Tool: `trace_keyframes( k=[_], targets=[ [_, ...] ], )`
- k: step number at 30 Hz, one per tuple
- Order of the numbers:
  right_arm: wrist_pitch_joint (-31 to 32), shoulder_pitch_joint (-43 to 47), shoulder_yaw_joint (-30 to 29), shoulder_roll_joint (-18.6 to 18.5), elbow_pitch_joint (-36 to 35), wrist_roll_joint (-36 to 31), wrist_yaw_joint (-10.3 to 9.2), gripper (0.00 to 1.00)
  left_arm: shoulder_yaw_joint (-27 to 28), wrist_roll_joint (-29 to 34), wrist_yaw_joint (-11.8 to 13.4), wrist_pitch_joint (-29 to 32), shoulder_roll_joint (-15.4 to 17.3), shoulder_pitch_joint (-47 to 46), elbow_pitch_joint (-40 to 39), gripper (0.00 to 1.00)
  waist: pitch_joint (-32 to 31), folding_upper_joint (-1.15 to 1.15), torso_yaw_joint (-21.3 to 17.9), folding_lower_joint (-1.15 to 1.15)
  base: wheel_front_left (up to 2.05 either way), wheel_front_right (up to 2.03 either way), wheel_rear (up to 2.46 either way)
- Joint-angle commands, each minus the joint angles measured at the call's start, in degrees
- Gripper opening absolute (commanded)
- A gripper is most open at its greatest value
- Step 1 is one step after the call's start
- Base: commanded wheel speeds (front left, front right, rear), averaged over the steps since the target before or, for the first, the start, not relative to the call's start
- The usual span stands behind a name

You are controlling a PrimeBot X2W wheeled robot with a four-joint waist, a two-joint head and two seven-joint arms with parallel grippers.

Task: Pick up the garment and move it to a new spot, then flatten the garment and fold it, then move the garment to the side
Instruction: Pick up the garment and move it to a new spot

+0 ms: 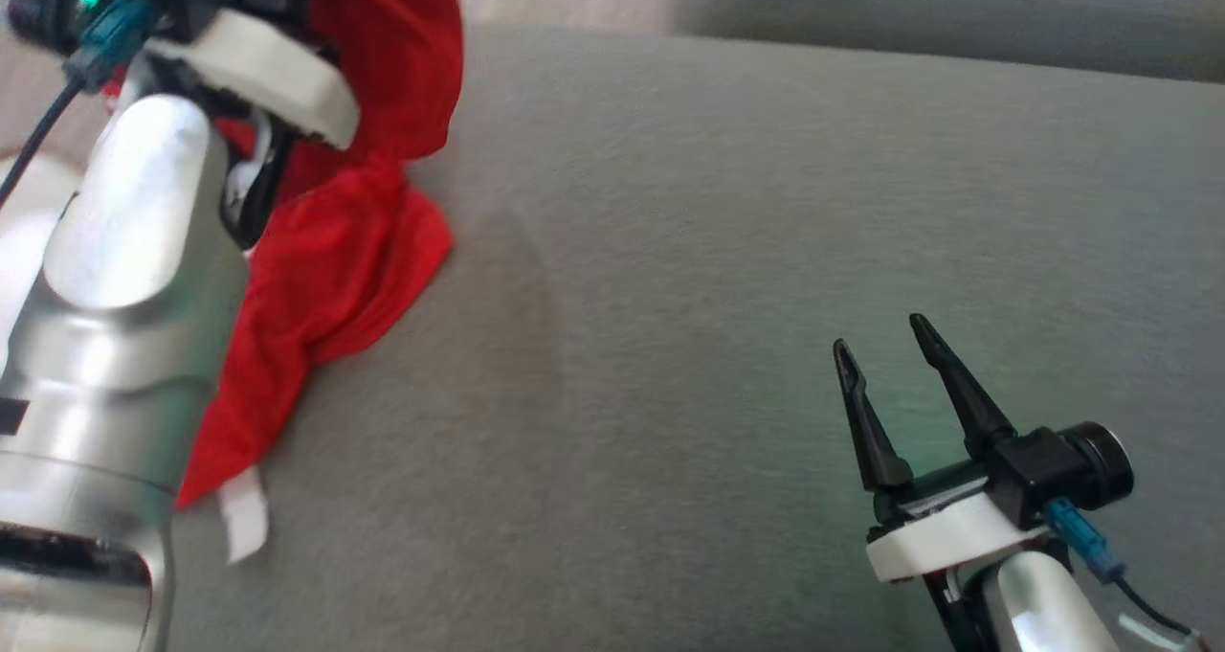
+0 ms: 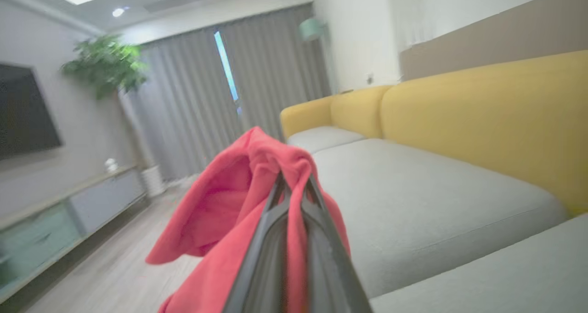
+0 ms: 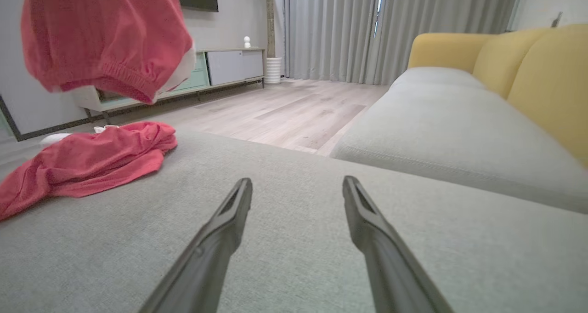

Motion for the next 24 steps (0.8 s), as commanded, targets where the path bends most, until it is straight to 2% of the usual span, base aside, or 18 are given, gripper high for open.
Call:
trace_keyframes(
  k=[1,8,16,20,24],
  targets=[
    [-0.4,-0.5,1.1,0.5,-2.1,0.4,-0.04,1.00,1.3,-0.4,0.1,0.3,2.6,-3.7,-2.5,0.00,-3.4,0.00,-4.6,0.01,0.00,0.00,0.00],
    [-0.4,0.2,1.9,0.9,-2.9,3.0,-0.04,1.00,-2.6,-4.5,0.1,7.0,4.4,-2.7,-16.6,0.00,-5.2,0.00,-15.0,0.01,0.00,0.00,0.00],
    [-0.4,-0.5,3.0,0.9,-4.2,6.0,-0.04,1.00,-5.2,-9.0,0.6,14.6,3.9,2.4,-28.2,0.00,-3.0,0.00,-27.3,0.01,0.00,0.00,0.00],
    [-0.4,-1.2,3.4,0.9,-4.7,7.0,-0.04,1.00,-8.6,-8.0,0.8,16.9,4.8,7.1,-29.4,0.00,-0.2,0.00,-32.4,0.01,0.00,0.00,0.00],
    [-0.4,-2.4,3.9,0.9,-5.3,8.4,-0.04,1.00,-13.2,-3.6,0.7,15.4,7.0,10.8,-24.8,0.00,3.1,0.00,-36.6,0.01,0.00,0.00,0.00]
  ],
)
